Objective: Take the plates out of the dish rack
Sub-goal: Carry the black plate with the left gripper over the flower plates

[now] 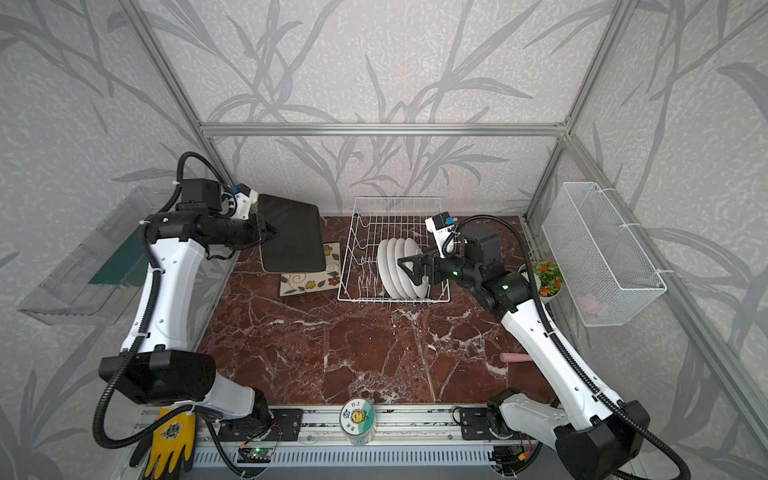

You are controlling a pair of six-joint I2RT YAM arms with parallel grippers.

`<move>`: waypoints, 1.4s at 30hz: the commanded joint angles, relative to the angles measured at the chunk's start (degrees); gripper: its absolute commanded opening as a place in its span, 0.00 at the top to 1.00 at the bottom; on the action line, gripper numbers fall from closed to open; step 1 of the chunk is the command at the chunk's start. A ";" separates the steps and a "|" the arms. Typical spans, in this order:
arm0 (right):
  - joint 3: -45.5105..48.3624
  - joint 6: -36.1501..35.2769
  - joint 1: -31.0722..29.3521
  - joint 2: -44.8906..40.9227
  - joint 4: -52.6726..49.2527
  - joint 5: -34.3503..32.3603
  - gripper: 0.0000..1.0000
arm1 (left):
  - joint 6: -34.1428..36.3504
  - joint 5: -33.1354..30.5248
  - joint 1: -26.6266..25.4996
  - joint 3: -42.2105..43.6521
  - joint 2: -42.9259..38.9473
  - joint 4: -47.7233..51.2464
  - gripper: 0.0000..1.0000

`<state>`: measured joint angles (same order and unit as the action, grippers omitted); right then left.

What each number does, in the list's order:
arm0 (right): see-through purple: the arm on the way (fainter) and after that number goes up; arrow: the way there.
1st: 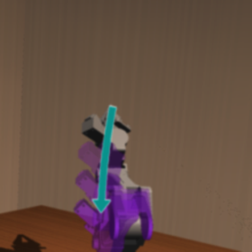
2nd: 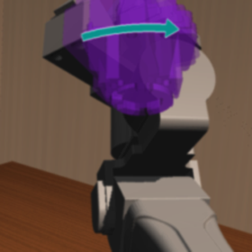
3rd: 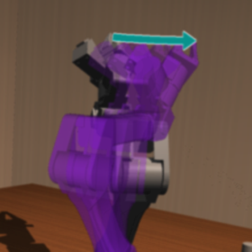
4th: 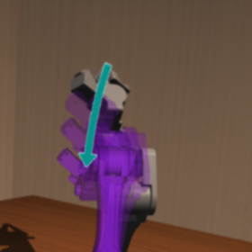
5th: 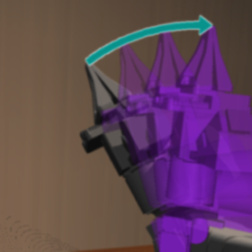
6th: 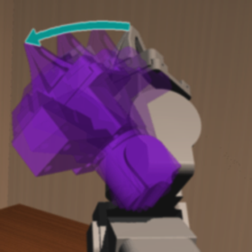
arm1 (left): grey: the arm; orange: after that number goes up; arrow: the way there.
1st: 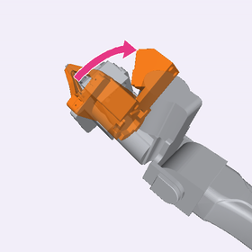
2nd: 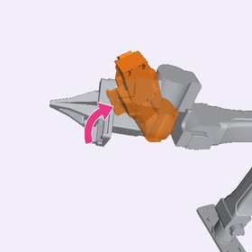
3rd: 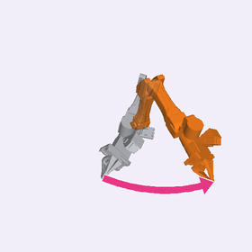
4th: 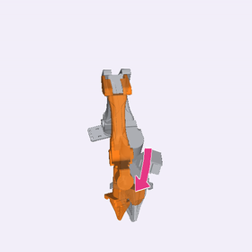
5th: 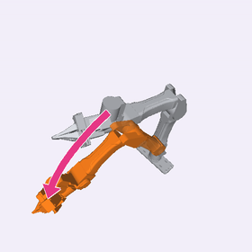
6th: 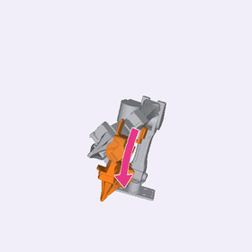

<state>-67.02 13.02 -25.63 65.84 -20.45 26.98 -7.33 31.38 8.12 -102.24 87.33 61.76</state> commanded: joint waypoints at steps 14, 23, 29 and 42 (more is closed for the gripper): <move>-3.27 -2.62 -5.37 4.81 1.09 -3.73 0.01 | -1.94 11.92 6.44 8.97 3.11 -16.03 1.00; -2.68 -1.75 -5.41 5.00 1.02 -4.48 0.01 | 1.95 18.08 8.23 9.12 9.03 -15.43 1.00; -3.02 -1.13 -5.40 5.61 1.24 -3.83 0.01 | 4.93 21.72 8.80 8.08 13.22 -14.23 1.00; -2.85 -1.39 -5.43 6.05 0.50 -4.52 0.01 | 5.75 26.28 9.02 7.31 20.25 -16.05 1.00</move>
<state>-68.66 11.77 -30.76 71.42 -20.40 22.92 -3.03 49.84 16.80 -92.58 108.38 48.97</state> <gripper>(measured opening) 0.992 0.149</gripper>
